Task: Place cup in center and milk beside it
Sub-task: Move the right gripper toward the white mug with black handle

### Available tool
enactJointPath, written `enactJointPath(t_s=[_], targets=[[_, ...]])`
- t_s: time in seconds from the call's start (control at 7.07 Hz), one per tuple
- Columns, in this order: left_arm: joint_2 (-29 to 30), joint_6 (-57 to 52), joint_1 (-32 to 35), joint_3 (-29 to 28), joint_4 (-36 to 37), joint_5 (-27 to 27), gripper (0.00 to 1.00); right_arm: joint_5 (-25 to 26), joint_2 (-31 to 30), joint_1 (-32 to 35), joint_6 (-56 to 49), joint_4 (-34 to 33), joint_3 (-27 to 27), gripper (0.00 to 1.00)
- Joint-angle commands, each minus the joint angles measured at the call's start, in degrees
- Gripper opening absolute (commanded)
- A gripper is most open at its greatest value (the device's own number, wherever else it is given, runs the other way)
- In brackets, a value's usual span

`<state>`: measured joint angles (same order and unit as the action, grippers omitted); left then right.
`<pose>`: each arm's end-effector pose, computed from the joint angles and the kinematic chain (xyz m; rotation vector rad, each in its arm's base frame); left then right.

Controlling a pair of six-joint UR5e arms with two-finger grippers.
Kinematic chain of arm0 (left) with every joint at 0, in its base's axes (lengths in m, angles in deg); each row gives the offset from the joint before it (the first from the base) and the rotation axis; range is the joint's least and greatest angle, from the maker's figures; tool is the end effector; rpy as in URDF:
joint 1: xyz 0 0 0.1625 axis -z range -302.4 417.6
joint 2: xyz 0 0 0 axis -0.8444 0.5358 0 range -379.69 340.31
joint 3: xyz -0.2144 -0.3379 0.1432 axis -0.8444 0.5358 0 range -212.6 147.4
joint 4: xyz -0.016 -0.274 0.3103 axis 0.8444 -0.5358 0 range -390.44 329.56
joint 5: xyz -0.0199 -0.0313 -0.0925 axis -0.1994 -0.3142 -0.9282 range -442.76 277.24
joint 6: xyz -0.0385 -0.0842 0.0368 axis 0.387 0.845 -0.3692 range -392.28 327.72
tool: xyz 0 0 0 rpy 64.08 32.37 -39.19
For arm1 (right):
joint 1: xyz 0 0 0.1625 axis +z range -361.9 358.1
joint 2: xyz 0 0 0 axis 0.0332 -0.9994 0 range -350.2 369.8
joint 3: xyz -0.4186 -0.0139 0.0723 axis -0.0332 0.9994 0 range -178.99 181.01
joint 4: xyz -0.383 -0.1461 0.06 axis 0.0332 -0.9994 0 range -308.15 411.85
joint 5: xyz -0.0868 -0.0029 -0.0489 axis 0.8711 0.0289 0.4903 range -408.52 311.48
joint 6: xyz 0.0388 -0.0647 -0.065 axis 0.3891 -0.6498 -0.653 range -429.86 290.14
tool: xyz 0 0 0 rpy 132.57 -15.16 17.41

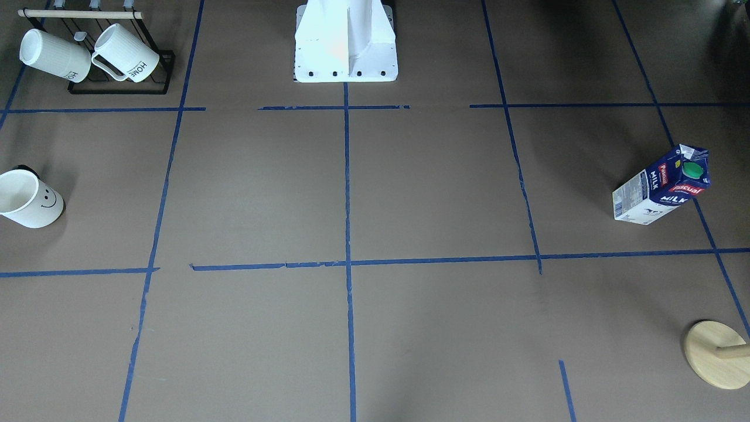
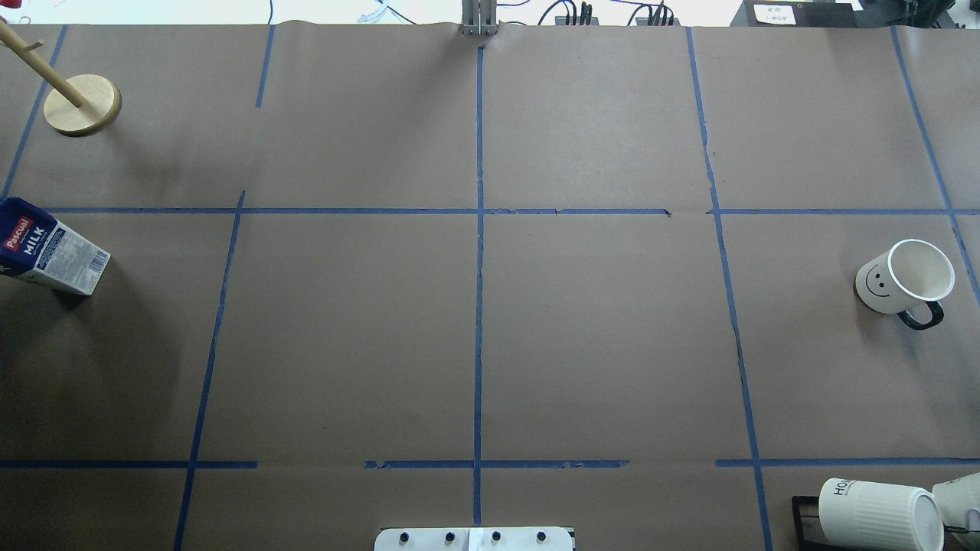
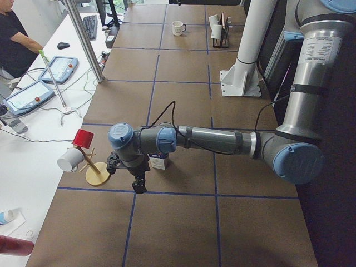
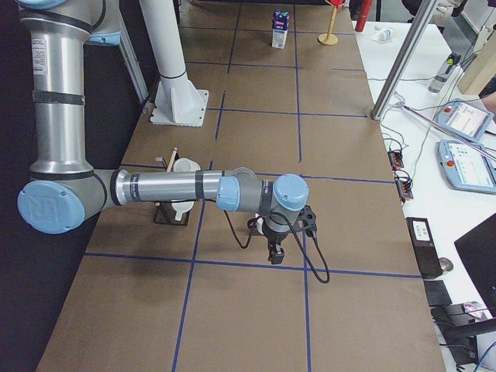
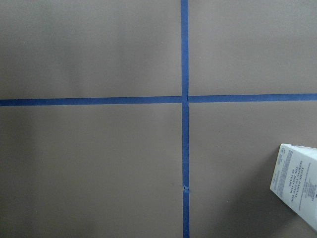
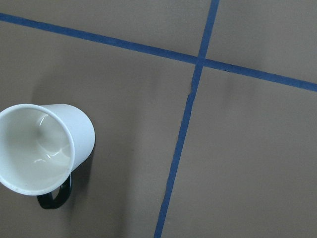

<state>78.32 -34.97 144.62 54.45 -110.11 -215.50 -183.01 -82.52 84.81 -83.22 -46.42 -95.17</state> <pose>-0.0373 -0.5451 0.6308 -0.0897 0.7452 0.0600 0.0366 -0.4709 0.6393 -0.0046 -0.7815 -0.2459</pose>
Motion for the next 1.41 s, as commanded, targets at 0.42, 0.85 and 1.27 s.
enactJointPath(t_s=[0.42, 0.85, 1.27], targets=[[-0.09, -5.49, -0.71, 0.31, 1.27, -0.41, 1.0, -1.73, -0.83, -0.05, 0.44, 4.55, 0.37, 1.0], [-0.44, -5.67, -1.76, -0.82, 1.09, 0.02, 1.0, -6.02, -1.01, -0.66, 0.53, 8.0, 2.83, 1.0], [-0.62, -5.58, -1.76, -0.31, -0.84, -0.41, 1.0, -4.83, -0.74, -11.17, 19.59, 18.3, 3.01, 0.99]])
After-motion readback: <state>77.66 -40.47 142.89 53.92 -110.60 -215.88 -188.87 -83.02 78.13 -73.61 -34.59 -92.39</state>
